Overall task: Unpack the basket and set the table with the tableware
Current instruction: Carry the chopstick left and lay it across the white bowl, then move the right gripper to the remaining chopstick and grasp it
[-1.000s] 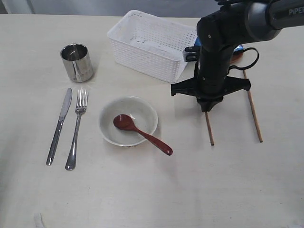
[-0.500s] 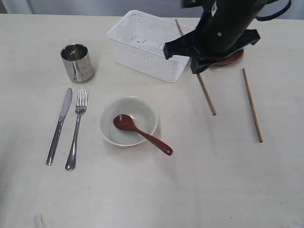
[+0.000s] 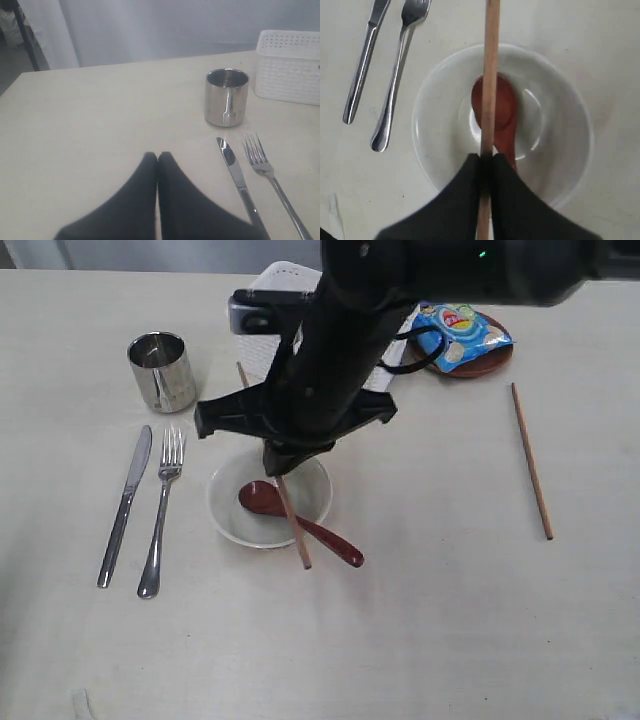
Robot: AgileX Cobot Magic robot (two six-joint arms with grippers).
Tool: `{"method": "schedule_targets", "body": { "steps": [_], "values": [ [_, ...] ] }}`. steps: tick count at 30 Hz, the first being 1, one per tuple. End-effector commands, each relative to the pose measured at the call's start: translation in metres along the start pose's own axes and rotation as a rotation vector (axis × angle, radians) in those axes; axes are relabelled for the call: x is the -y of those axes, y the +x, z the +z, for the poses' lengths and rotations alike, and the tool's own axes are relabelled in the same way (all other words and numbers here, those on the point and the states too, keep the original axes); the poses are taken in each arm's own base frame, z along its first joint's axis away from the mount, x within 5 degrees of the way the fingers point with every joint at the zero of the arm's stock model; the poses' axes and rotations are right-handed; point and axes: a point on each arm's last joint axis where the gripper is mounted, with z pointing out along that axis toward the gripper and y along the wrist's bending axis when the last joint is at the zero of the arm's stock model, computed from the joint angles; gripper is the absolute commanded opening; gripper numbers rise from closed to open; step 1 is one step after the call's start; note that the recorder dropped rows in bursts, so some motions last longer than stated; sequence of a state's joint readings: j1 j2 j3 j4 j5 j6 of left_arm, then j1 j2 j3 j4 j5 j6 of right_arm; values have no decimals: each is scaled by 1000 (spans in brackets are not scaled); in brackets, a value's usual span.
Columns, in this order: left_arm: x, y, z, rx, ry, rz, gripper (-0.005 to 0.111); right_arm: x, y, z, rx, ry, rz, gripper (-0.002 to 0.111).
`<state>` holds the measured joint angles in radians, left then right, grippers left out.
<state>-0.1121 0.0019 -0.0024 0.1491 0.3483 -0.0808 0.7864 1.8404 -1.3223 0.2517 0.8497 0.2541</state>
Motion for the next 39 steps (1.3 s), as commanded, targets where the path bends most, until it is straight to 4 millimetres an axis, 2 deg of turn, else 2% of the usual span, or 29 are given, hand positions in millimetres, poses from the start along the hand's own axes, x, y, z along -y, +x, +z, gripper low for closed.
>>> {"method": "schedule_targets", "body": {
  "steps": [1,5,16,23,26,29,32,34,35,36,37,38,39],
  "values": [
    [0,1,0,1,4,3,0,-7,1,24,-22,1,47,0],
    [0,1,0,1,4,3,0,-5,4,37,-65,16,71,0],
    [0,1,0,1,4,3,0,-4,5,38,-74,25,67,1],
    [0,1,0,1,4,3,0,-3,5,39,-80,41,54,42],
    [0,1,0,1,4,3,0,-3,6,34,-77,39,50,45],
    [0,1,0,1,4,3,0,-8,2,12,-19,18,35,45],
    [0,1,0,1,4,3,0,-8,-4,-23,58,12,9,45],
    [0,1,0,1,4,3,0,-2,-7,-47,100,43,-12,45],
    [0,1,0,1,4,3,0,13,-8,-72,140,112,-32,45],
    [0,1,0,1,4,3,0,22,-8,-82,150,156,-37,45],
    [0,1,0,1,4,3,0,49,-8,-101,147,253,-10,43],
    [0,1,0,1,4,3,0,61,-8,-107,142,291,11,43],
    [0,1,0,1,4,3,0,93,-10,-117,135,371,73,39]
  ]
}}
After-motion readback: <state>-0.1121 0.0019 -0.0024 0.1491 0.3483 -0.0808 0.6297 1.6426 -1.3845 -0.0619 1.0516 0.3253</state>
